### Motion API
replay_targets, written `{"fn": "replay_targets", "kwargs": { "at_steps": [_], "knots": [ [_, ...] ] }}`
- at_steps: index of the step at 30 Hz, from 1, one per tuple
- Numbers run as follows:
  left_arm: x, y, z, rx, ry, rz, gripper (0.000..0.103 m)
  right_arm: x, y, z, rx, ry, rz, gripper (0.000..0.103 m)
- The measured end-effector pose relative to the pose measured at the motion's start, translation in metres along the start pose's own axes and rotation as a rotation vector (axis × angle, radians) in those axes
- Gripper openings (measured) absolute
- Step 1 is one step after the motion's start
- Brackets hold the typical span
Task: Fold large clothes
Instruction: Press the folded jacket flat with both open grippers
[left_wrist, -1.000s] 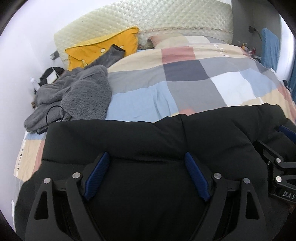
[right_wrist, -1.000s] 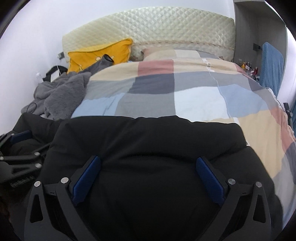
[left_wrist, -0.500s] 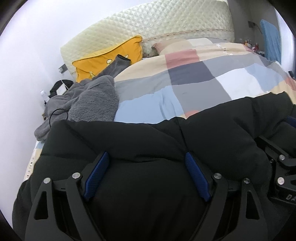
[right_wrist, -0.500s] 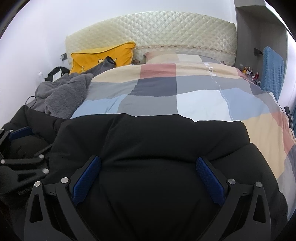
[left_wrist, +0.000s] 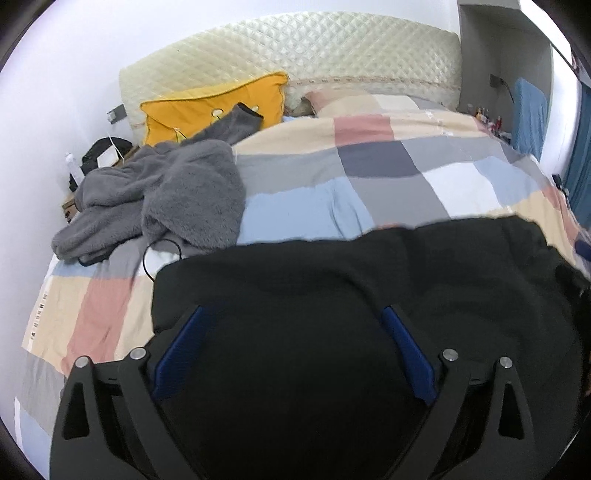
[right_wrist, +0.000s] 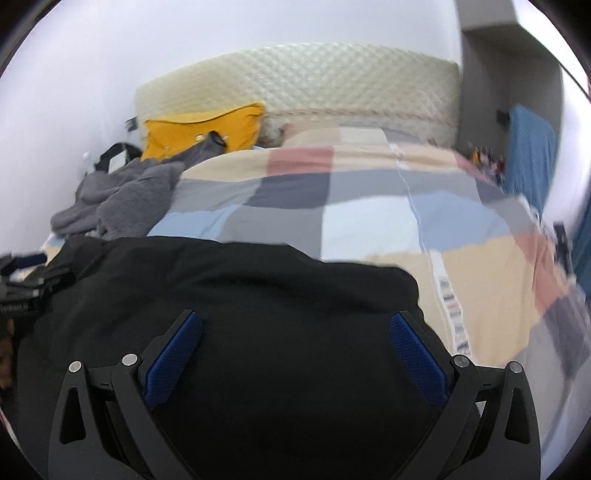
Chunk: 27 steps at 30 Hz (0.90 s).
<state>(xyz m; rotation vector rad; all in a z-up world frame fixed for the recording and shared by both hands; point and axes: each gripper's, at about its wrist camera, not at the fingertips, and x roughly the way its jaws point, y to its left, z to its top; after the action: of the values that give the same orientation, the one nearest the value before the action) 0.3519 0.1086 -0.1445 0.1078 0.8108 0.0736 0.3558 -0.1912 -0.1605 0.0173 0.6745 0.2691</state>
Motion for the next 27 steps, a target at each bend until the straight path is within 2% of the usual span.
{"fn": "replay_targets", "kwargs": {
  "at_steps": [6, 12, 16, 21, 27],
  "knots": [
    [0.012, -0.006, -0.012, -0.015, -0.003, -0.023, 0.097, 0.023, -0.014, -0.011, 0.061, 0.038, 0.063, 0.103],
    [0.005, 0.001, -0.009, -0.063, 0.002, -0.034, 0.101, 0.008, -0.004, -0.006, 0.021, 0.022, 0.013, 0.103],
    [-0.016, 0.002, -0.002, -0.078, -0.006, -0.043, 0.101, -0.029, 0.007, 0.009, -0.012, -0.037, -0.010, 0.103],
    [-0.088, -0.010, 0.018, -0.055, -0.116, -0.062, 0.103, -0.097, 0.014, 0.039, 0.003, -0.155, 0.011, 0.103],
    [-0.182, -0.019, 0.032, -0.025, -0.206, -0.101, 0.103, -0.207, 0.029, 0.067, 0.022, -0.319, 0.046, 0.103]
  ]
}}
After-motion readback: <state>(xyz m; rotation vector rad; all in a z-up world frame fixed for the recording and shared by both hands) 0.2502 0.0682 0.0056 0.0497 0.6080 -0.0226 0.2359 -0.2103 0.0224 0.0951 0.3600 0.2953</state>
